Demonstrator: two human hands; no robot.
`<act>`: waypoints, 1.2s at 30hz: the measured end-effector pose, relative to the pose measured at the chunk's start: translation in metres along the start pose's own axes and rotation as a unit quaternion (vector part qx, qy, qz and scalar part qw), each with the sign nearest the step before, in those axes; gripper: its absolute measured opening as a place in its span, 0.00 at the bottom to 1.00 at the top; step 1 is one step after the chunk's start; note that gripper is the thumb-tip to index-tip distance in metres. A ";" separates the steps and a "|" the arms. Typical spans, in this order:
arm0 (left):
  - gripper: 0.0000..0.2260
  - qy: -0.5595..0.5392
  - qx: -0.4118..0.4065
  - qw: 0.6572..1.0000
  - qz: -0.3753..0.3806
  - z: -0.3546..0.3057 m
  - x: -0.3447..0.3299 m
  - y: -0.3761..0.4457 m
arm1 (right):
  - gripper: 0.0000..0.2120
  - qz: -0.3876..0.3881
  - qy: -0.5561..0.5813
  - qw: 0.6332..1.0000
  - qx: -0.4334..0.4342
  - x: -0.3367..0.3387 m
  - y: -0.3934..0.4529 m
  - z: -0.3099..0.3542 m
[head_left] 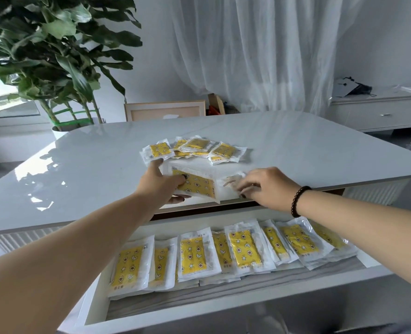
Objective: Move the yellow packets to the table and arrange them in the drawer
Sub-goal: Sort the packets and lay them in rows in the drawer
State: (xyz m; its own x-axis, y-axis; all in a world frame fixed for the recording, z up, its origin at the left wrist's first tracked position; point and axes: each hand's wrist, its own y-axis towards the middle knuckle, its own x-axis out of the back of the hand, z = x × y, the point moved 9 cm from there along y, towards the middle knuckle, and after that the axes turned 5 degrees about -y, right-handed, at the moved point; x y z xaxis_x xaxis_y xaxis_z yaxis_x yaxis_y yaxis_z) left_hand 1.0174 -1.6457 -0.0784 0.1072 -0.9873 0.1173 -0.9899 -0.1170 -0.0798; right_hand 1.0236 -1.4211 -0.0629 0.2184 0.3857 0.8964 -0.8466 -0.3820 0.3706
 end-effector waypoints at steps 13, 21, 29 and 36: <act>0.10 0.035 -0.039 0.995 0.090 -0.014 -0.002 -0.022 | 0.06 -0.117 0.434 0.856 -0.256 0.004 0.004 -0.010; 0.11 0.000 -0.048 0.988 0.146 -0.011 -0.006 -0.024 | 0.02 -0.113 0.453 0.839 -0.278 -0.020 0.009 0.015; 0.43 0.025 -0.144 0.988 0.049 -0.021 0.014 -0.010 | 0.21 -0.102 0.349 0.902 -0.233 -0.012 0.027 0.031; 0.21 0.111 -0.199 0.973 -0.029 -0.030 0.021 0.011 | 0.15 -0.152 0.306 0.925 -0.164 -0.004 0.054 0.035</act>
State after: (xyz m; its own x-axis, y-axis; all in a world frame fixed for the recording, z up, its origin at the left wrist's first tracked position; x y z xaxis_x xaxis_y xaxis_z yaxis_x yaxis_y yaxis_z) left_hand 1.0061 -1.6648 -0.0469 0.1853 -0.9273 0.3252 -0.9450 -0.0773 0.3178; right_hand 0.9940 -1.4729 -0.0375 0.2396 0.8756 0.4193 -0.9148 0.0589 0.3997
